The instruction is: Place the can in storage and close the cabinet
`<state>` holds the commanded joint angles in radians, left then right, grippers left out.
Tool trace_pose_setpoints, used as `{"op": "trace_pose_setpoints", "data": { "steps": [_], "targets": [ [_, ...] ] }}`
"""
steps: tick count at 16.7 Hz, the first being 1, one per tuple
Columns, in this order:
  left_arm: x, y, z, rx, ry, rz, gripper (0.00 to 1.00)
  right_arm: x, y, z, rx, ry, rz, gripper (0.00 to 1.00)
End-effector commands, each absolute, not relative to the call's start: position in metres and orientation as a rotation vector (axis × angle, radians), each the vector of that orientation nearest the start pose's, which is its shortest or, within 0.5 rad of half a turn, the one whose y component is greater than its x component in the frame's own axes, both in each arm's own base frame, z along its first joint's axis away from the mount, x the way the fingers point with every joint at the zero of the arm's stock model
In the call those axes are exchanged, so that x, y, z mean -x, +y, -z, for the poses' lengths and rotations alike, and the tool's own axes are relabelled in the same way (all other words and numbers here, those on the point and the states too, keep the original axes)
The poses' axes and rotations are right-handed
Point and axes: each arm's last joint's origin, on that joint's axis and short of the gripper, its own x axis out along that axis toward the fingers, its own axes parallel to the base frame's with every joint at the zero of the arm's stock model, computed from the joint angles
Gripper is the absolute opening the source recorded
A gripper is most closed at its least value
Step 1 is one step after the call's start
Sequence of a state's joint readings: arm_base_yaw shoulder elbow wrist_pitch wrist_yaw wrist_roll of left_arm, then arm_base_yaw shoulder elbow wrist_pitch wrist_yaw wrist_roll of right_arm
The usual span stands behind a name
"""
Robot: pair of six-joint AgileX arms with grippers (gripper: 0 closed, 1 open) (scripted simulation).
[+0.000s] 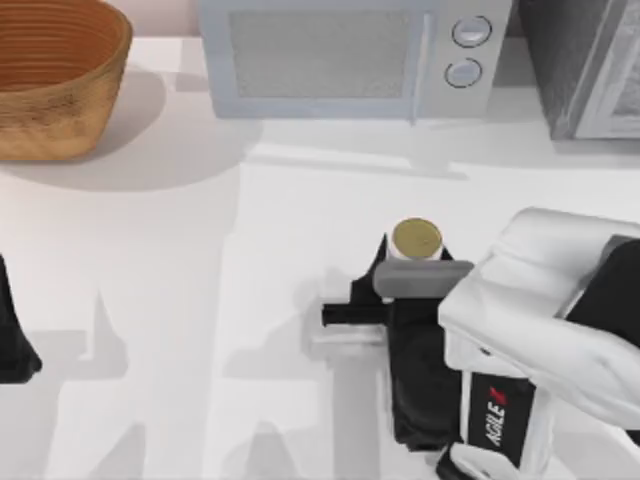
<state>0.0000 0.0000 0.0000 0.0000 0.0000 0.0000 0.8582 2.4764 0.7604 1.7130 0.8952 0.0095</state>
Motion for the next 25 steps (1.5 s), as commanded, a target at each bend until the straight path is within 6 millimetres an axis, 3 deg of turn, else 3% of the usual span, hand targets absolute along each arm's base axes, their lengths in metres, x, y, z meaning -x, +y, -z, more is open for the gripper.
{"op": "trace_pose_setpoints", "data": {
  "steps": [4, 15, 19, 25],
  "targets": [
    [-0.106, -0.001, -0.160, 0.000, 0.000, 0.000, 1.00, -0.241, 0.247, -0.011, -0.001, -0.006, 0.009, 0.02],
    [-0.106, -0.001, -0.160, 0.000, 0.000, 0.000, 1.00, -0.241, 0.248, -0.013, 0.000, -0.004, 0.005, 0.00],
    [-0.106, -0.001, -0.160, 0.000, 0.000, 0.000, 1.00, -0.245, 0.252, -0.040, 0.014, 0.000, 0.005, 0.00],
    [-0.106, -0.001, -0.160, 0.000, 0.000, 0.000, 1.00, -0.247, 0.254, -0.109, 0.018, 0.001, 0.004, 0.00]
  ]
}}
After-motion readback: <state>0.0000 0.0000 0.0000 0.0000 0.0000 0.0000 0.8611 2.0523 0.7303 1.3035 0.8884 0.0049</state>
